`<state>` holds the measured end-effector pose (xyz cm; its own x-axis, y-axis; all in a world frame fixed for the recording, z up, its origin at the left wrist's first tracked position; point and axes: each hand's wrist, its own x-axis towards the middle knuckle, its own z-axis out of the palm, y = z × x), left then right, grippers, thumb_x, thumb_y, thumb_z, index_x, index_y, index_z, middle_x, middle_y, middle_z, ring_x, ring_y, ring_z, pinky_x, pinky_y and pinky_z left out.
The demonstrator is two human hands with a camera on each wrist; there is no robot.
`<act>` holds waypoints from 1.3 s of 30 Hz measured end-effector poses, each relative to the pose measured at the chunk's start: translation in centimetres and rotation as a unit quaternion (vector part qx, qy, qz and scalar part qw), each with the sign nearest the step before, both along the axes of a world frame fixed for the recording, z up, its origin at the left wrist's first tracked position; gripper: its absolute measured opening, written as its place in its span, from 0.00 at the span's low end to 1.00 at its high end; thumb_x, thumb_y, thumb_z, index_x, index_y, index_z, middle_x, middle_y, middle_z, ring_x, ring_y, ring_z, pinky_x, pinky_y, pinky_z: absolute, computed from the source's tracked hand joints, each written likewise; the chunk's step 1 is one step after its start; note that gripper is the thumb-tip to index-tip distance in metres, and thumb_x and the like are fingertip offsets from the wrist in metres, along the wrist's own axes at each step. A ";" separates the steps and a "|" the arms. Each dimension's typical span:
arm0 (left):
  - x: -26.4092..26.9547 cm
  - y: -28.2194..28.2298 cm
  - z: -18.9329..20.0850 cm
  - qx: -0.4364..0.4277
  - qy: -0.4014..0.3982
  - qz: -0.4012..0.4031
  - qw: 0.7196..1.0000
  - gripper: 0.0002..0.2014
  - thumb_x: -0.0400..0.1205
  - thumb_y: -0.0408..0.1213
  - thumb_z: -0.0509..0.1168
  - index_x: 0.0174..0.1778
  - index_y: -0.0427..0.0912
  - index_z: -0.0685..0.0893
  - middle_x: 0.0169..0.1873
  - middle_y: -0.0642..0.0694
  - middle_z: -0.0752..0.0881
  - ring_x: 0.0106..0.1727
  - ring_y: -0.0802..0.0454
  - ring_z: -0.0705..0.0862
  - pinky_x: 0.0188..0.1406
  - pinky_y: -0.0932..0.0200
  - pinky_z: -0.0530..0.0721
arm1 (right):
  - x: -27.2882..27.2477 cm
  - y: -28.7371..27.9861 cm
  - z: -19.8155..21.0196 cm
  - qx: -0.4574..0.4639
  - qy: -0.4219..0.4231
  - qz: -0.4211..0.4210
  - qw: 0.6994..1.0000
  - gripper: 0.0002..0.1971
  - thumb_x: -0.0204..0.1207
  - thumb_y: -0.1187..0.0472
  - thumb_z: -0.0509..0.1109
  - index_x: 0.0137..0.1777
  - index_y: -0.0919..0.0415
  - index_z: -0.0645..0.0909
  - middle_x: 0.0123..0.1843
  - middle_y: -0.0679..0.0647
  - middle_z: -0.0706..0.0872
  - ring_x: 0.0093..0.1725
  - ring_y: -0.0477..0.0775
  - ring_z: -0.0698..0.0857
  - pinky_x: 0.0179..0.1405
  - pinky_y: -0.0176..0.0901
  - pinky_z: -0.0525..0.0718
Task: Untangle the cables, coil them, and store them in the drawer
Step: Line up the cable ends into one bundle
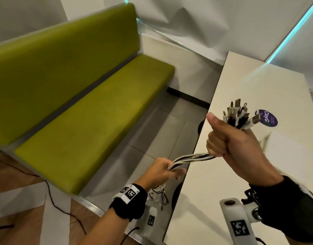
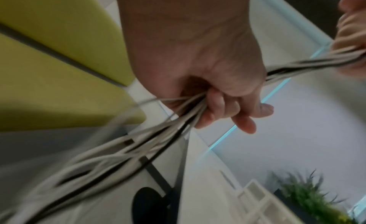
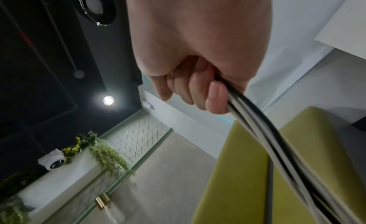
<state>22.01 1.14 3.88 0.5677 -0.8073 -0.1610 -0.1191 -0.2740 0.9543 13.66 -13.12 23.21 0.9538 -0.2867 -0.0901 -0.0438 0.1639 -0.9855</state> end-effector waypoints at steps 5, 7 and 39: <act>0.8 2.5 -5.5 0.119 0.072 -0.016 0.990 0.09 0.78 0.48 0.73 0.32 0.53 0.90 0.29 0.55 0.90 0.30 0.67 0.84 0.39 0.69 0.80 | 0.2 -1.6 3.4 0.003 -0.040 -0.027 0.999 0.28 0.79 0.52 0.64 0.25 0.53 0.49 0.17 0.47 0.51 0.20 0.52 0.47 0.22 0.43 0.49; 1.3 3.3 -6.8 0.156 0.026 -0.024 0.987 0.04 0.78 0.47 0.74 0.37 0.56 0.90 0.36 0.53 0.91 0.31 0.76 0.82 0.37 0.76 0.76 | 0.3 -1.9 3.6 -0.017 -0.042 -0.025 0.999 0.28 0.80 0.53 0.63 0.25 0.52 0.49 0.18 0.48 0.49 0.20 0.52 0.47 0.22 0.44 0.48; 3.8 5.0 -17.8 0.306 0.072 -0.056 0.948 0.44 0.71 0.52 0.78 0.80 0.51 0.65 0.71 0.49 0.78 0.74 0.47 0.74 0.73 0.54 0.71 | 4.8 3.2 2.0 -0.226 -0.043 0.048 0.972 0.26 0.81 0.52 0.69 0.26 0.49 0.58 0.20 0.40 0.59 0.19 0.44 0.58 0.27 0.41 0.58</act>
<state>25.85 6.17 -13.94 0.4196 -0.5917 -0.6883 -0.0602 -0.7748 0.6293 18.44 -9.94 25.18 0.9766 -0.1877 0.1048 0.0473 -0.2881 -0.9564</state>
